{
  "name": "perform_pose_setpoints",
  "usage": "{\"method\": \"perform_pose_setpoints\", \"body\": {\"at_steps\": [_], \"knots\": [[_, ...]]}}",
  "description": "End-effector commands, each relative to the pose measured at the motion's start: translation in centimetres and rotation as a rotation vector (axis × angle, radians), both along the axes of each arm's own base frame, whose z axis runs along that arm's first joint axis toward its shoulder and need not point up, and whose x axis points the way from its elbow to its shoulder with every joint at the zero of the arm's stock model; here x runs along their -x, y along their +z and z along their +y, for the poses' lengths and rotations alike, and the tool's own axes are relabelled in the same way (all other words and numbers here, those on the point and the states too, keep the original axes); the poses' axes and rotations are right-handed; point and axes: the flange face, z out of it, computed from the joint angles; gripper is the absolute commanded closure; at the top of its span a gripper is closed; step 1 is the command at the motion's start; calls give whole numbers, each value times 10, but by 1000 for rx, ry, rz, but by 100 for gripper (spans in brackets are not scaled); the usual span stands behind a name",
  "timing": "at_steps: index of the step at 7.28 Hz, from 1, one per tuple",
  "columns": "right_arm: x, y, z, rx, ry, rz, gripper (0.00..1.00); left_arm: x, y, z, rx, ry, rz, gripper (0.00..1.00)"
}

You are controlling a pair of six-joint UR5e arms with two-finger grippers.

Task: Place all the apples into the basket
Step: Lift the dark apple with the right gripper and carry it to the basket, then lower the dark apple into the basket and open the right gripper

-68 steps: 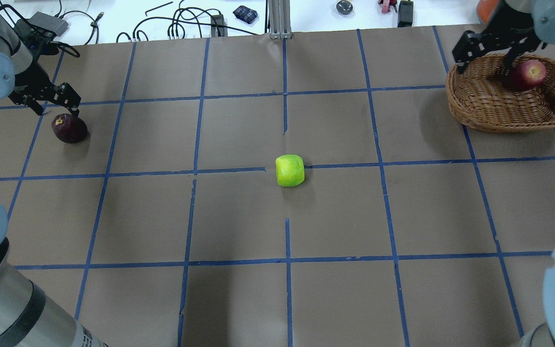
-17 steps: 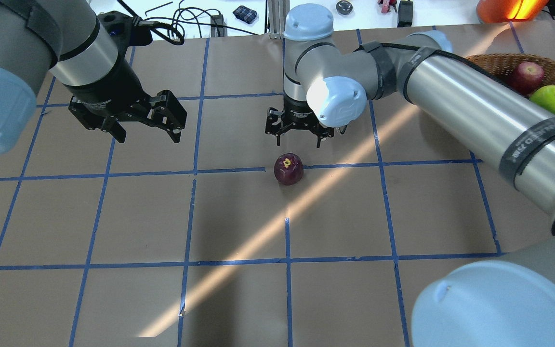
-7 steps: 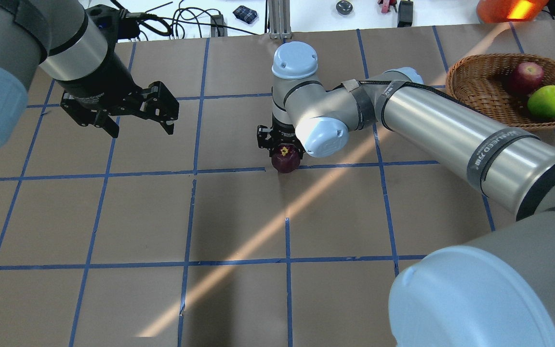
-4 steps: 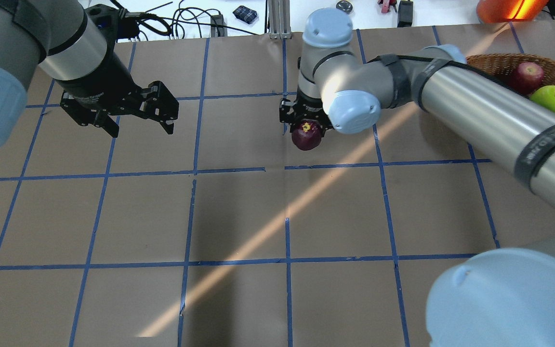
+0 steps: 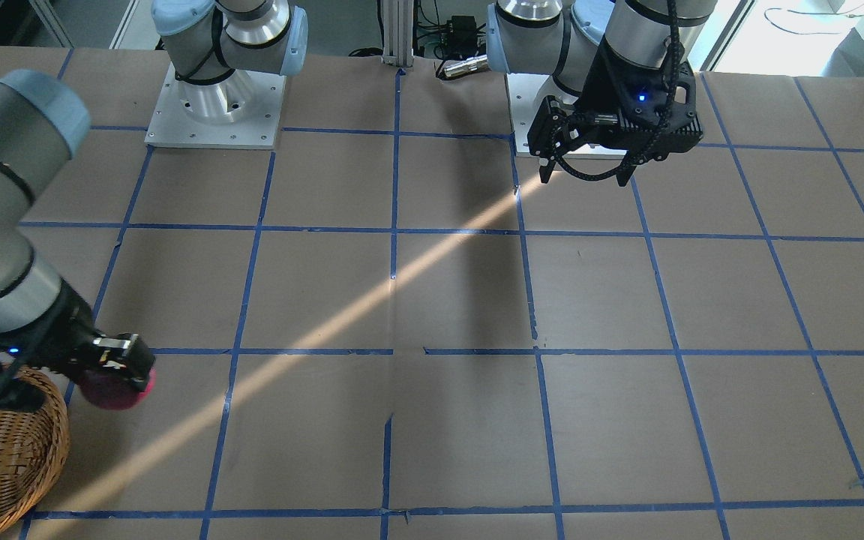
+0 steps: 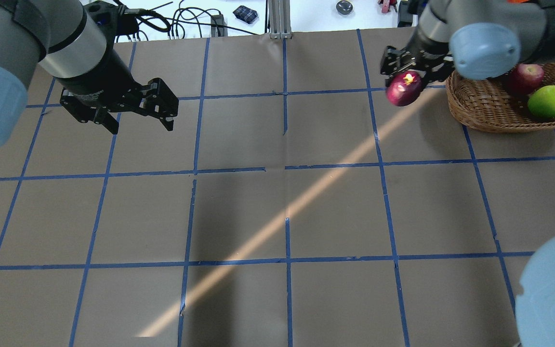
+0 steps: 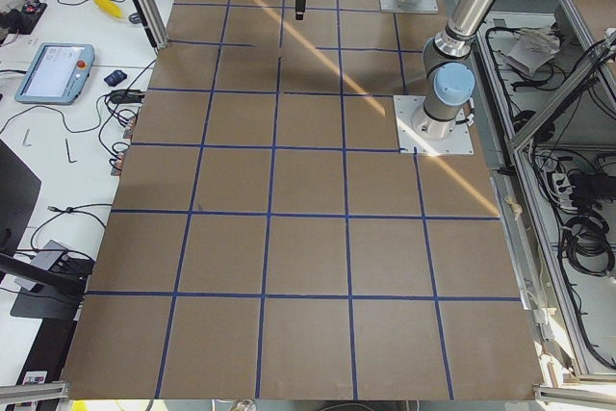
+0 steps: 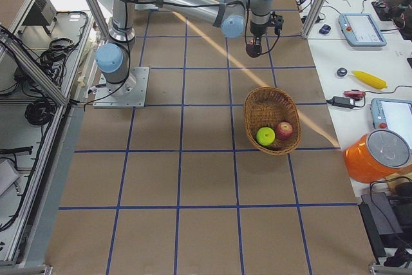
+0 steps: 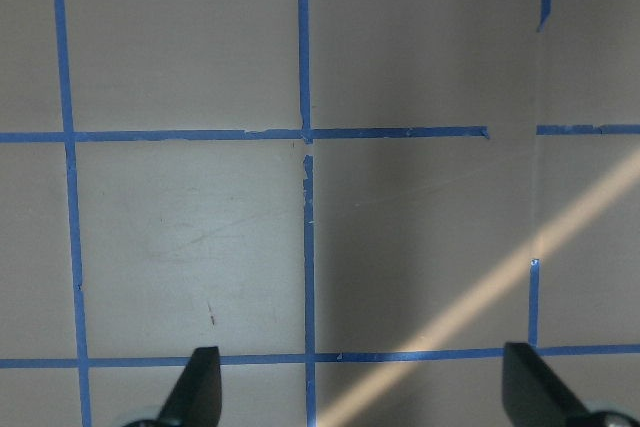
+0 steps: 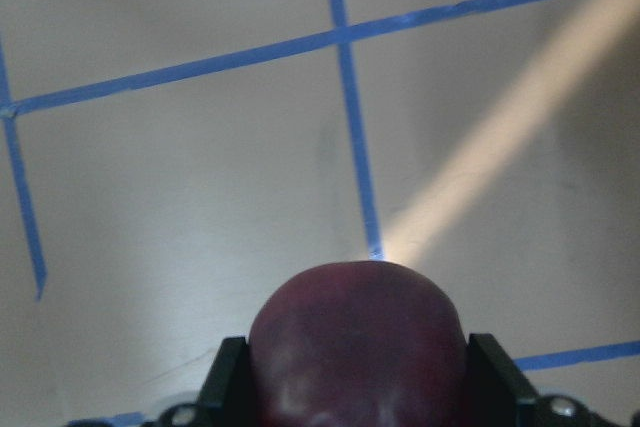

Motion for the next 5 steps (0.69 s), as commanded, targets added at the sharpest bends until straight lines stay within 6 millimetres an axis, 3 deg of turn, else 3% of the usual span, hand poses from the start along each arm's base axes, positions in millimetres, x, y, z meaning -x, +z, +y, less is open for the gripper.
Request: {"method": "perform_pose_setpoints", "body": {"at_steps": [1,2,4,5], "knots": [[93,18,-21,-17,105,88,100,0,0,0,0,0,0,0],[135,17,-26,-16,166,105,100,0,0,0,0,0,0,0],[227,-5,-16,-38,229,101,100,0,0,0,0,0,0,0],[251,-24,-17,-49,257,97,100,0,0,0,0,0,0,0]]}}
